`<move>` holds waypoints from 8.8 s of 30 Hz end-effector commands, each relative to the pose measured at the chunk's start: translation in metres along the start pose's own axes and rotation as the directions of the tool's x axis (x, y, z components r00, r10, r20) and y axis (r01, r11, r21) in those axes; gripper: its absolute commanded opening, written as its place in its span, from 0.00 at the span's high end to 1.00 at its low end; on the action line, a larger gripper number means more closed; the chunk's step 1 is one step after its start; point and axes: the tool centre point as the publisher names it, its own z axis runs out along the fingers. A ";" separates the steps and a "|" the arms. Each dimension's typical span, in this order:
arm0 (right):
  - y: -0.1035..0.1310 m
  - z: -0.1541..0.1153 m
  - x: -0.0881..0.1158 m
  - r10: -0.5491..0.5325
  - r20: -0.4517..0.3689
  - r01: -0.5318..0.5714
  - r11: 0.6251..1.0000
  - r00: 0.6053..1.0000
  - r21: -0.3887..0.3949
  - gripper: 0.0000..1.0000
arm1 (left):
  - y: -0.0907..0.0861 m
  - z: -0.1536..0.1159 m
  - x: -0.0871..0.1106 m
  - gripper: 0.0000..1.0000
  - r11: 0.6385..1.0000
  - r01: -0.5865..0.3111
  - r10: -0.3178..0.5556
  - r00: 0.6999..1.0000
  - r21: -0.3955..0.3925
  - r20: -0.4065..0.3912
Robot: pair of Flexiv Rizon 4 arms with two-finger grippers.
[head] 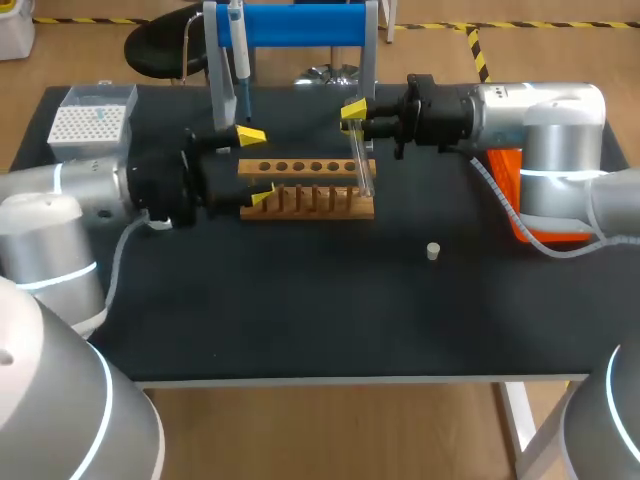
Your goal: Invert the test tube, pick up the pipette, mount the tip to pipette, aspirate from beaker and dispense into the tube, eject the tip, return the pipette, and cap with the stopper.
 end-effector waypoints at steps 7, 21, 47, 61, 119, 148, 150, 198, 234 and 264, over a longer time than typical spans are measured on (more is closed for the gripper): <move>-0.001 0.000 0.001 -0.001 0.004 0.001 1.000 1.000 -0.001 1.00 | 0.004 0.028 -0.002 0.00 0.986 -0.142 0.144 0.990 0.085 -0.011; -0.001 0.000 0.001 -0.001 0.004 0.001 1.000 1.000 -0.001 1.00 | -0.017 0.061 -0.005 0.00 0.980 -0.142 0.148 0.988 0.136 -0.041; -0.001 0.000 0.001 -0.001 0.004 0.001 1.000 1.000 -0.001 1.00 | -0.051 0.120 -0.001 0.00 0.973 -0.117 0.135 0.987 0.197 -0.084; -0.001 0.000 0.001 -0.001 0.004 0.001 1.000 1.000 -0.001 1.00 | -0.055 0.139 0.000 0.00 0.970 -0.116 0.138 0.986 0.215 -0.091; -0.001 0.000 0.001 -0.001 0.004 0.001 1.000 1.000 -0.001 1.00 | -0.052 0.143 -0.002 1.00 0.964 -0.119 0.143 0.986 0.238 -0.086; -0.015 -0.017 0.013 -0.149 0.052 0.148 0.989 0.987 0.028 0.00 | -0.052 0.142 0.000 1.00 0.963 -0.101 0.130 0.986 0.251 -0.103; -0.020 -0.030 0.013 -0.287 0.142 0.287 0.958 0.947 0.021 0.00 | -0.052 0.142 0.000 1.00 0.963 -0.101 0.130 0.986 0.251 -0.103; -0.032 -0.089 -0.061 -0.915 0.402 0.896 0.191 0.016 0.400 0.00 | -0.052 0.142 0.000 1.00 0.963 -0.101 0.130 0.986 0.251 -0.103; -0.032 -0.089 -0.061 -0.915 0.402 0.896 0.191 0.016 0.400 0.00 | -0.025 0.104 -0.078 1.00 0.634 0.754 -0.678 0.648 0.172 -0.347; -0.032 -0.089 -0.061 -0.915 0.402 0.896 0.191 0.016 0.400 0.00 | 0.048 0.116 -0.085 1.00 0.227 0.974 -0.965 0.228 0.028 -0.129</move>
